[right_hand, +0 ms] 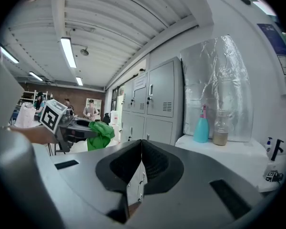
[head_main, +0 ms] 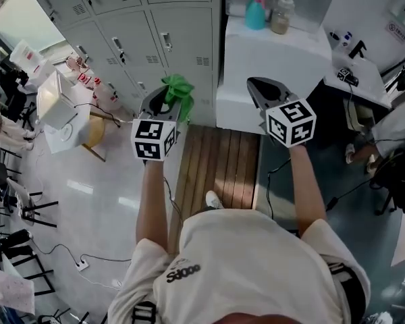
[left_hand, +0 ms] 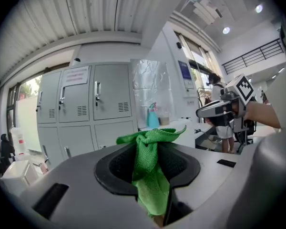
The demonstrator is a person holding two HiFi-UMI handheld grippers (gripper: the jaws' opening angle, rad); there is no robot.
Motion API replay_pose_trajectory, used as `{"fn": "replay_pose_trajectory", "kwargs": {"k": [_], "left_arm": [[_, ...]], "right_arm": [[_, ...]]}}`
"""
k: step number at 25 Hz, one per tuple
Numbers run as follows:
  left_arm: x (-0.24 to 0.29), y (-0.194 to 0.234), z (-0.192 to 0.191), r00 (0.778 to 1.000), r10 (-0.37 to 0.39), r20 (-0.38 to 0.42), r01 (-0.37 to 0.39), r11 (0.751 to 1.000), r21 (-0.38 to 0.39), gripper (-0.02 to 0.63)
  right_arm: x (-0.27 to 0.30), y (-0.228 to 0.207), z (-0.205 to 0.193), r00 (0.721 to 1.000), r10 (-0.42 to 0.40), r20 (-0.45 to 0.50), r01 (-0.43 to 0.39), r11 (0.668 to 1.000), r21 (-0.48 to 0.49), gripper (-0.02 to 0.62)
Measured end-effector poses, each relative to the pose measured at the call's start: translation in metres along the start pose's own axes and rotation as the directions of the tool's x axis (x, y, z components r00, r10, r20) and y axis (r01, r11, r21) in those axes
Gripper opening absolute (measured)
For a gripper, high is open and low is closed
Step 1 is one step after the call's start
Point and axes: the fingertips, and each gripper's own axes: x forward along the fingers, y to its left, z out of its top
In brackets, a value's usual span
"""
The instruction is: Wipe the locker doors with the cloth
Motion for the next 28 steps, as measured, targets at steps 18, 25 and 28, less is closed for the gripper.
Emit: {"fn": "replay_pose_trajectory", "kwargs": {"k": [18,25,28], "left_arm": [[0.116,0.150,0.070,0.985,0.134,0.104,-0.135,0.991,0.003,0.137],[0.164,0.228,0.161,0.953,0.198,0.230,-0.213,0.976,0.044,0.137],[0.181,0.251,0.203,0.937,0.200,0.288,-0.223,0.973,0.051,0.137]], "right_arm": [[0.163,-0.096,0.083,0.996,0.034,0.083,-0.029,0.998,-0.052,0.009],[0.229,-0.153,0.171,0.980,0.065,0.188,-0.054,0.997,-0.060,0.009],[0.247,-0.166,0.203,0.973,0.101,0.208,-0.096,0.995,-0.036,0.009]]}}
